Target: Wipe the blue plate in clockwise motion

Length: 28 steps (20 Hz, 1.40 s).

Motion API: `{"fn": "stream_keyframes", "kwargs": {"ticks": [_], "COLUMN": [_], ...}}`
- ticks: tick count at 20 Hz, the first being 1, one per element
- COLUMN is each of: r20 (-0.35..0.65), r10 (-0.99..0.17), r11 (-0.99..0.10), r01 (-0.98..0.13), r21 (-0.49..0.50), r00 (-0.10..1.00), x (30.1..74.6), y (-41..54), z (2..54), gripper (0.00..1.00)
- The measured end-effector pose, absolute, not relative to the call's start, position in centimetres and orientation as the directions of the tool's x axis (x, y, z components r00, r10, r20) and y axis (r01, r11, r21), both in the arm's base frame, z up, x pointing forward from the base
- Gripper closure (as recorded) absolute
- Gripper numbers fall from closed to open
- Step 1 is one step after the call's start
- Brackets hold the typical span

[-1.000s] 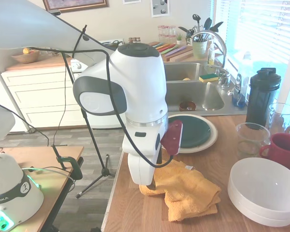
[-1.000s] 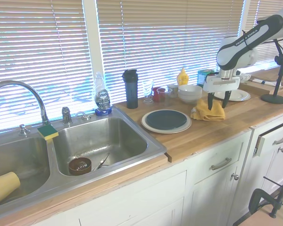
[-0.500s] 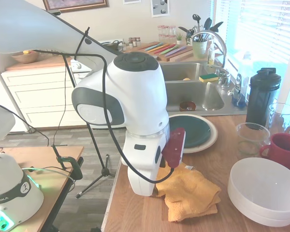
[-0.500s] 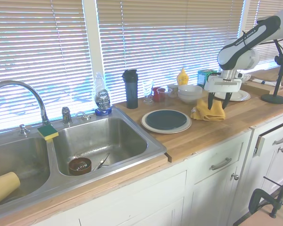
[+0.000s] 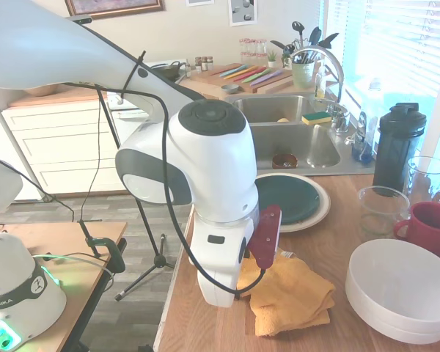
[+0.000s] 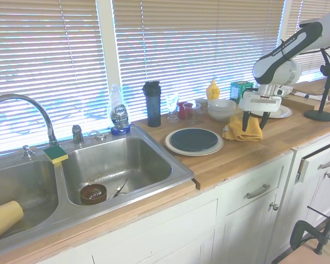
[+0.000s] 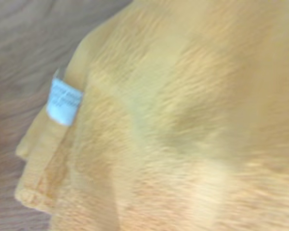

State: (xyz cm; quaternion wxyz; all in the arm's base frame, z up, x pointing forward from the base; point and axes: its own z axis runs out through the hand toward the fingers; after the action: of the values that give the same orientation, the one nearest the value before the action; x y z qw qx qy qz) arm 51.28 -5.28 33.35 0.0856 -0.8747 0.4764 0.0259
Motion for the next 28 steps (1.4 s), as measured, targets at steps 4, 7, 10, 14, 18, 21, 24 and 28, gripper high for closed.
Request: {"fn": "stream_keyframes", "kwargs": {"ticks": [4, 7, 10, 14, 18, 21, 24, 28], "r20": [-0.139, -0.137, -0.135, -0.133, -0.131, -0.126, -0.124, -0.123], "r10": [-0.815, -0.812, -0.809, -0.805, -0.805, -0.805, -0.804, -0.805], "r11": [-0.546, -0.550, -0.555, -0.561, -0.562, -0.564, -0.564, -0.564], "r01": [-0.826, -0.823, -0.819, -0.815, -0.815, -0.813, -0.812, -0.812], "r21": [-0.143, -0.146, -0.146, -0.144, -0.145, -0.145, -0.146, -0.147], "r00": [0.563, 0.567, 0.572, 0.578, 0.578, 0.580, 0.581, 0.581], "x": [51.66, 51.86, 51.88, 51.89, 51.91, 51.95, 51.97, 51.98], "y": [-4.52, -4.39, -4.32, -4.16, -4.16, -4.19, -4.20, -4.20], "z": [32.35, 32.21, 32.23, 32.23, 32.24, 32.27, 32.29, 32.30], "gripper": [1.00, 1.00, 1.00, 1.00, 1.00, 1.00, 1.00, 1.00]}}
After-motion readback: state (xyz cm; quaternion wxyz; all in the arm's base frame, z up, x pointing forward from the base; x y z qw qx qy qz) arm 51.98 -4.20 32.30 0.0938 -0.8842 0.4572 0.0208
